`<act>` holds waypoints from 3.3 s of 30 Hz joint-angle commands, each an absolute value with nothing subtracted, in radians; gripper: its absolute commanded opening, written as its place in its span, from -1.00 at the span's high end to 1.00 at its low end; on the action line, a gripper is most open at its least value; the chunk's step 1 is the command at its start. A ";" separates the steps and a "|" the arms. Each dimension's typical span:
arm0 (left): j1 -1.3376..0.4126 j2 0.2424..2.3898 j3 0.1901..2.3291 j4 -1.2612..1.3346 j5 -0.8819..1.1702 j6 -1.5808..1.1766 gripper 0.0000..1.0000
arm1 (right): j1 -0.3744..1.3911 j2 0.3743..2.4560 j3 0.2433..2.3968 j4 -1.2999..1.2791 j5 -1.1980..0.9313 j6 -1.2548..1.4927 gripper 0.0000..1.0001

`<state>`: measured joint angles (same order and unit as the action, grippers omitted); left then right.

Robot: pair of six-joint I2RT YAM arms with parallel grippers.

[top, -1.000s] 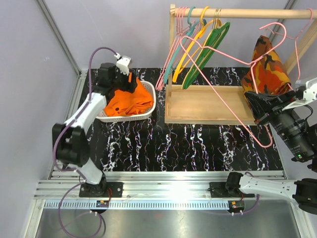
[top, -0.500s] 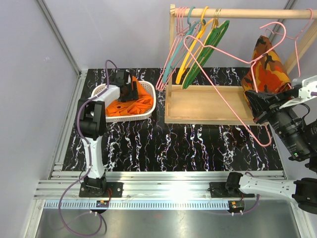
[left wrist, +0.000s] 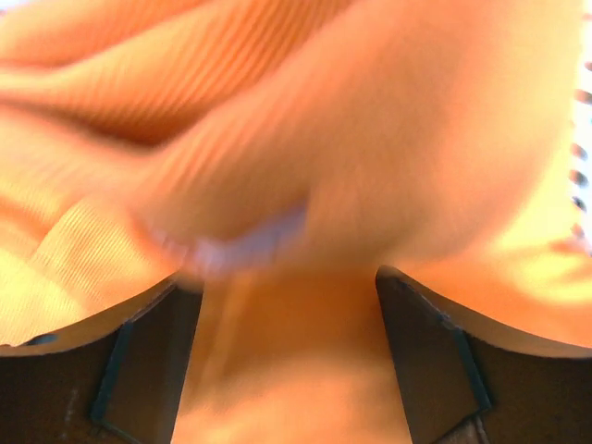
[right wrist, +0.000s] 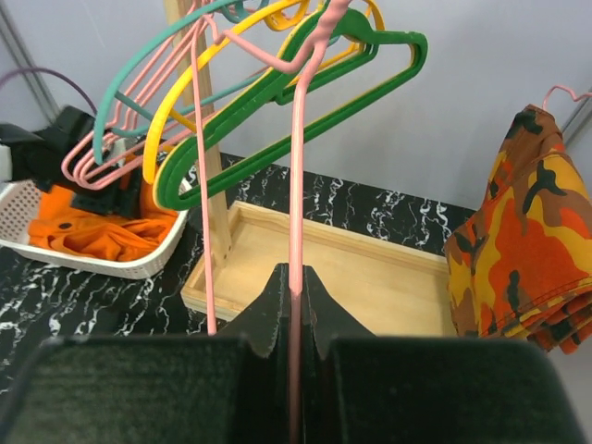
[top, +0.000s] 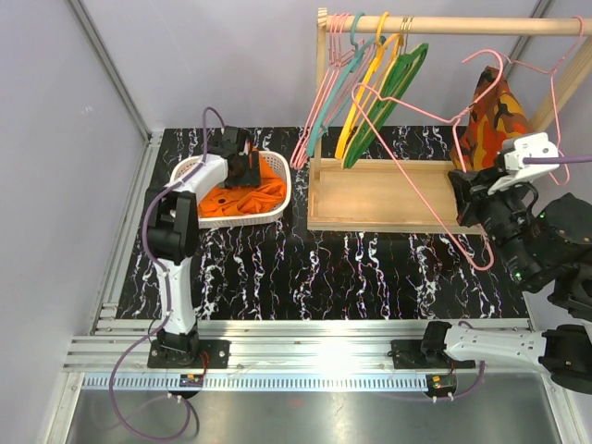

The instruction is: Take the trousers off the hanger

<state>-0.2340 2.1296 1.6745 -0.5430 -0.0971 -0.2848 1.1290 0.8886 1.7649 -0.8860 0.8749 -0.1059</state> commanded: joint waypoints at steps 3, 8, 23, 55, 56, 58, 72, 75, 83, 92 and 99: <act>-0.236 1.905 1.781 -0.623 -0.098 -0.288 -0.71 | 1.123 0.855 1.766 -0.885 0.904 -0.084 1.00; -0.235 1.789 1.753 -0.634 -0.089 -0.310 -0.98 | 1.124 0.819 1.746 -0.842 0.933 -0.167 1.00; -0.235 1.283 1.335 -0.613 -0.190 -0.319 -0.98 | 1.127 0.755 1.520 -0.434 1.241 -0.676 1.00; -0.235 0.752 1.033 -0.555 -0.368 -0.153 -0.98 | 0.250 1.336 1.650 -0.287 0.431 -0.334 1.00; -0.235 0.747 1.028 -0.543 -0.373 -0.153 -0.98 | 0.242 1.345 1.663 -0.297 0.430 -0.333 1.00; -0.235 0.741 1.025 -0.543 -0.403 -0.152 -0.97 | 0.239 1.353 1.664 -0.317 0.429 -0.334 1.00; -0.037 0.801 1.049 -0.534 -0.393 -0.233 -0.98 | 0.190 1.290 1.563 -0.412 0.462 -0.236 0.00; -0.026 0.798 1.060 -0.554 -0.384 -0.226 -0.98 | 0.190 1.273 1.633 -0.544 0.434 -0.135 -0.60; -0.052 0.802 1.146 -0.673 -0.356 -0.222 -0.98 | 0.190 1.076 1.666 -0.890 0.118 0.121 -0.99; -0.064 0.727 1.187 -0.799 -0.287 -0.220 -0.98 | 0.190 0.804 1.433 -0.974 0.129 0.152 -0.99; -0.106 0.618 1.164 -0.896 -0.310 -0.187 -0.98 | 0.259 0.646 1.388 -1.029 0.282 0.126 -0.99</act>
<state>-0.0925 0.6464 1.1530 -0.8524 -0.3172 -0.2081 0.2329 0.6949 1.3857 -1.0145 0.1761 0.1284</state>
